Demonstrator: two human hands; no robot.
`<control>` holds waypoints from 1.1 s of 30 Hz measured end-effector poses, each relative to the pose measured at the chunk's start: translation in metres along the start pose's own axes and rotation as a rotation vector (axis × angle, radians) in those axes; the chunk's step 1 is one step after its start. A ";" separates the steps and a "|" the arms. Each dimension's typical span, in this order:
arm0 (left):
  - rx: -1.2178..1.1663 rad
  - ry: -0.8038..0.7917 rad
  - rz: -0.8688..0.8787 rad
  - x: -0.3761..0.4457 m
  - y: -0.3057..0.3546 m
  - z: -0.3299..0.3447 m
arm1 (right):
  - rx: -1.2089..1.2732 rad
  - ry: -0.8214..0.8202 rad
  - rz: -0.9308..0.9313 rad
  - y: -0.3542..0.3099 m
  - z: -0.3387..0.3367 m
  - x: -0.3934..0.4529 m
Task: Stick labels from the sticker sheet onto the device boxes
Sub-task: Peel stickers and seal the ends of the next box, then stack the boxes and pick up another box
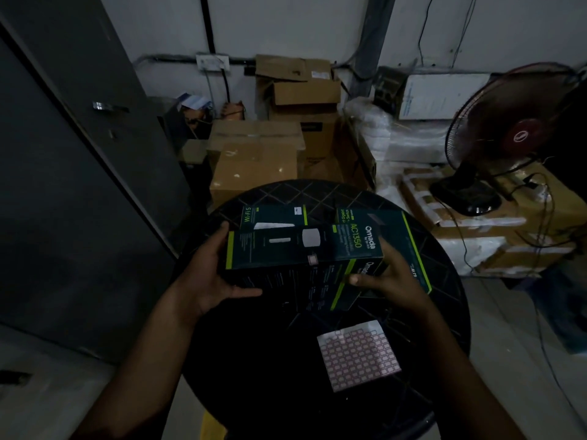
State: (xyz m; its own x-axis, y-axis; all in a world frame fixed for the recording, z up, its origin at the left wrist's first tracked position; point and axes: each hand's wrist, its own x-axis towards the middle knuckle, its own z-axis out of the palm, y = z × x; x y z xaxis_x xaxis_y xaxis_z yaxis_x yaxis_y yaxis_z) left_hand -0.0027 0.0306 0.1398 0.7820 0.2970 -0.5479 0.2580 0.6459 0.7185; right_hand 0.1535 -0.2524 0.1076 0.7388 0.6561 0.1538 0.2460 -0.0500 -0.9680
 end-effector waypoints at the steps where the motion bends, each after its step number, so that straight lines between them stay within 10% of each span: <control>1: -0.003 -0.003 -0.010 -0.004 0.004 0.003 | 0.022 -0.018 -0.023 -0.008 -0.007 -0.002; 10: -0.053 -0.013 0.384 0.000 -0.016 0.012 | 0.385 -0.297 -0.049 -0.006 -0.023 -0.016; 15: -0.111 -0.012 0.470 0.015 -0.043 -0.001 | 0.802 -0.104 0.264 0.008 -0.002 -0.013; 33: 1.061 -0.015 0.595 0.052 -0.078 -0.003 | -0.324 0.023 0.334 0.049 0.027 0.002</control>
State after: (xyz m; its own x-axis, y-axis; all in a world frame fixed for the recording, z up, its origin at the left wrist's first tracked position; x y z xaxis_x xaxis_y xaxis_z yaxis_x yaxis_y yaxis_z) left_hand 0.0159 -0.0021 0.0543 0.9409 0.3384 -0.0138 0.1875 -0.4866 0.8533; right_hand 0.1506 -0.2335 0.0548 0.8238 0.5474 -0.1474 0.1730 -0.4903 -0.8542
